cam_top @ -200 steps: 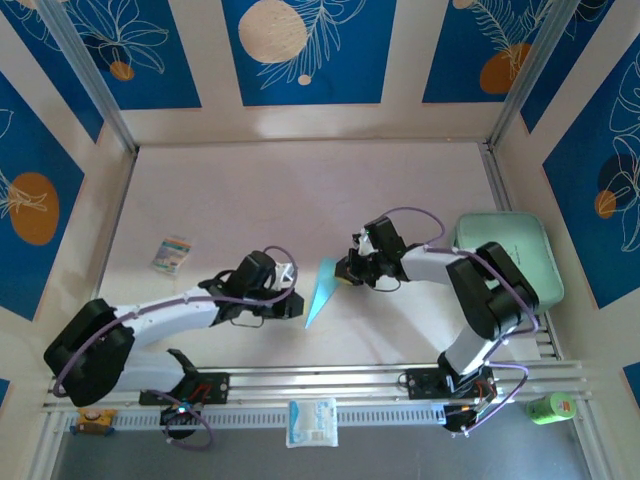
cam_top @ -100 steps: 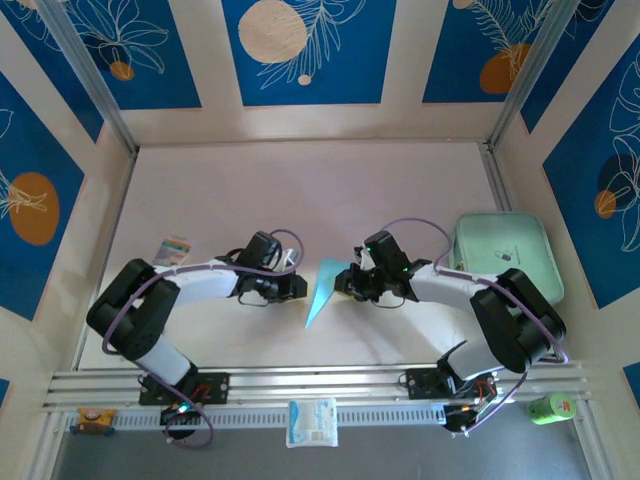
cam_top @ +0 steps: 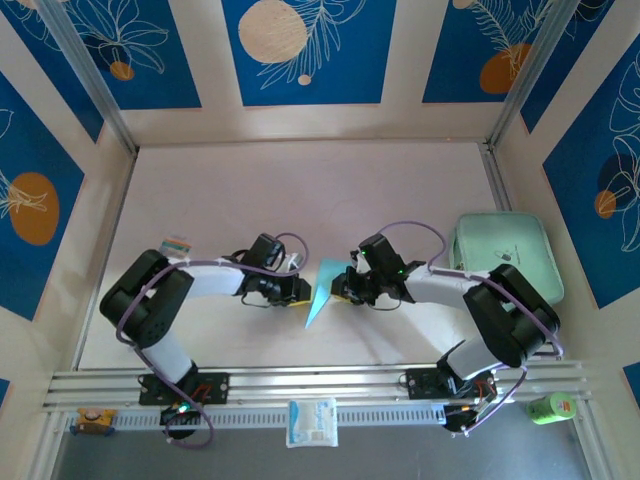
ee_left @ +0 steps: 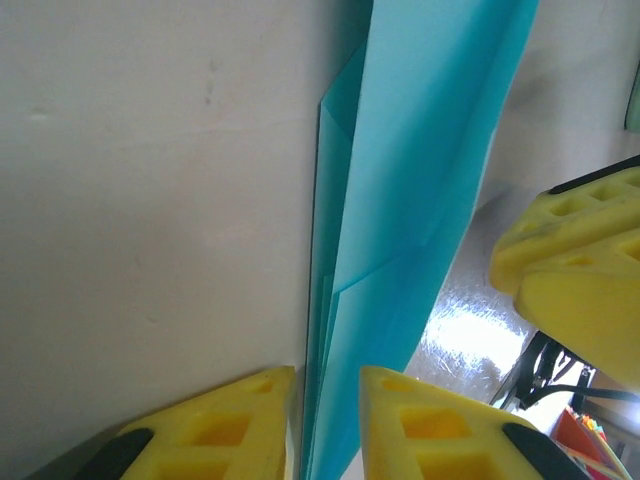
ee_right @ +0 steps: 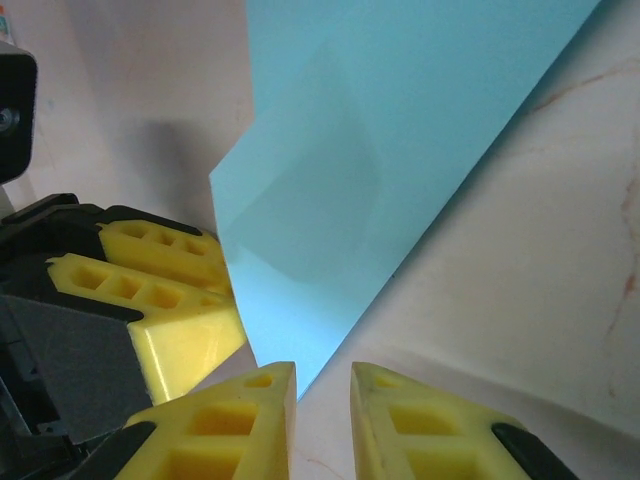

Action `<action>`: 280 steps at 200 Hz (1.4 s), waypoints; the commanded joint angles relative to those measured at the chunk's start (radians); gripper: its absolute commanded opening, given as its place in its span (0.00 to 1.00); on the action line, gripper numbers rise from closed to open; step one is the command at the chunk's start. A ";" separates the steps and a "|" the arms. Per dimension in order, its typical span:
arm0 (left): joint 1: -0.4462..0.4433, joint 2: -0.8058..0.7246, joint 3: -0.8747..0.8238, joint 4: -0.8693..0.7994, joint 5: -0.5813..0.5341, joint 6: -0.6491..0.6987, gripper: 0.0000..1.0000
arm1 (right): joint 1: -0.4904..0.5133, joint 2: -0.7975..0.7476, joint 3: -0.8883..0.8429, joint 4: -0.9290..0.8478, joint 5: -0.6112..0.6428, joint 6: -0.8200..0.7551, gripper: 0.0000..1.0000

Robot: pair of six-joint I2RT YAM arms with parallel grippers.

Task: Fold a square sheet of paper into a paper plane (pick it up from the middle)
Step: Move the paper plane to the center of the table.

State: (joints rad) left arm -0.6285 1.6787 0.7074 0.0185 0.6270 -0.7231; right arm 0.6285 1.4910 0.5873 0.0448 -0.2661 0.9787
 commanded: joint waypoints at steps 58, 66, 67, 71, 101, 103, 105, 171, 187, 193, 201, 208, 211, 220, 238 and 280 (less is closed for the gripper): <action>-0.025 0.060 0.053 0.010 0.057 0.019 0.26 | 0.007 0.050 -0.018 0.047 -0.056 0.020 0.21; -0.027 0.064 0.056 0.016 0.065 0.017 0.26 | 0.007 0.053 -0.019 0.049 -0.059 0.021 0.19; -0.027 0.065 0.057 0.016 0.066 0.017 0.26 | 0.007 0.054 -0.019 0.048 -0.059 0.022 0.19; -0.030 0.065 0.059 0.015 0.065 0.017 0.25 | 0.007 0.054 -0.021 0.049 -0.059 0.025 0.18; -0.037 0.070 0.063 0.021 0.064 0.012 0.25 | 0.007 0.060 -0.026 0.049 -0.058 0.042 0.16; -0.038 0.071 0.063 0.021 0.065 0.013 0.25 | 0.007 0.061 -0.026 0.049 -0.059 0.043 0.16; -0.039 0.071 0.064 0.023 0.066 0.012 0.25 | 0.007 0.061 -0.027 0.050 -0.059 0.043 0.16; -0.051 0.092 0.060 0.068 0.098 0.001 0.25 | 0.007 0.076 -0.036 0.068 -0.070 0.060 0.16; -0.054 0.093 0.058 0.076 0.099 0.001 0.22 | 0.007 0.075 -0.037 0.073 -0.071 0.060 0.15; -0.055 0.093 0.058 0.079 0.099 0.002 0.21 | 0.007 0.075 -0.037 0.072 -0.072 0.060 0.15; -0.057 0.091 0.058 0.082 0.098 0.003 0.19 | 0.007 0.074 -0.039 0.074 -0.073 0.060 0.15; -0.060 0.090 0.058 0.083 0.096 0.005 0.17 | 0.006 0.072 -0.039 0.075 -0.073 0.061 0.15; -0.061 0.089 0.059 0.082 0.094 0.007 0.16 | 0.005 0.072 -0.040 0.075 -0.073 0.061 0.15; -0.066 0.083 0.060 0.079 0.089 0.014 0.12 | 0.005 0.066 -0.042 0.075 -0.072 0.061 0.15; -0.075 0.047 0.055 0.062 0.037 0.024 0.06 | 0.001 0.039 -0.054 0.072 -0.057 0.059 0.16; -0.122 -0.128 0.062 -0.088 -0.236 0.097 0.02 | -0.022 -0.080 -0.076 -0.015 0.026 0.049 0.16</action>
State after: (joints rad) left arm -0.7200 1.6581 0.7490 0.0357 0.5694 -0.6975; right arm 0.6201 1.4837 0.5262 0.0937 -0.2874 1.0298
